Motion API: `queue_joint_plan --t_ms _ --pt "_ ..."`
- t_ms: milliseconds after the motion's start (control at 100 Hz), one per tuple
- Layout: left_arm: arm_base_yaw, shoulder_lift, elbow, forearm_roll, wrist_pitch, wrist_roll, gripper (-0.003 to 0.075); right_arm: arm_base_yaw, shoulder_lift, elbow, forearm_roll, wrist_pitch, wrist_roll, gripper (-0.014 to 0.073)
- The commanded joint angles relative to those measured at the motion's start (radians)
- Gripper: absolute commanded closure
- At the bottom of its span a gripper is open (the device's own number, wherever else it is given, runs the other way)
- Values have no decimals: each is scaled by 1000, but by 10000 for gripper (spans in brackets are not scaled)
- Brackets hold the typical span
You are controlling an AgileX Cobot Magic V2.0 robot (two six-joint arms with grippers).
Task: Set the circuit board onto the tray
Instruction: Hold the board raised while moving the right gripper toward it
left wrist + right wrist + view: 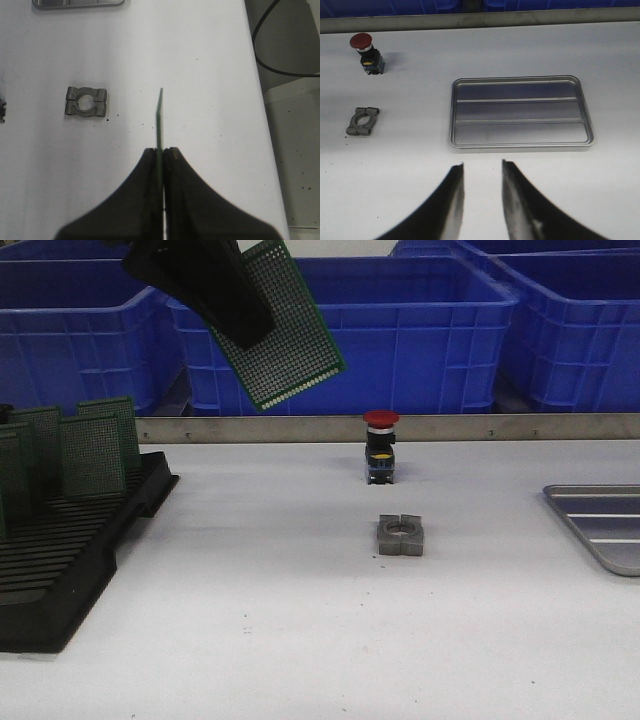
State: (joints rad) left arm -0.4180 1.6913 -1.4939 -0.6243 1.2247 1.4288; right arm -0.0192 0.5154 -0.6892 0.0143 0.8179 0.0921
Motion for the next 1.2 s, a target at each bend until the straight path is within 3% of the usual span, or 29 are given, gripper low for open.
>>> queue_joint_plan --t_ms 0,140,210,450,570,640,920,1190 --pt "-10 -43 -29 -55 49 -12 738 1 12 -36 3 -57 0 185" --pt "-10 -43 -29 -55 49 -12 738 1 17 -36 91 -57 -32 100" --pt "-10 -43 -29 -55 49 -12 738 2 43 -36 185 -57 -140 101" --pt "-10 -43 -29 -55 49 -12 738 2 262 -59 736 -22 -785 101" --pt "-10 -43 -29 -55 49 -12 738 2 399 -108 939 87 -1138 102" --pt "-10 -43 -29 -55 49 -12 738 3 476 -140 1013 155 -1266 105" --pt "-10 -43 -29 -55 49 -12 738 97 719 -273 1060 212 -1444 105" --pt "-10 -43 -29 -55 49 -12 738 243 900 -406 1060 188 -1460 105"
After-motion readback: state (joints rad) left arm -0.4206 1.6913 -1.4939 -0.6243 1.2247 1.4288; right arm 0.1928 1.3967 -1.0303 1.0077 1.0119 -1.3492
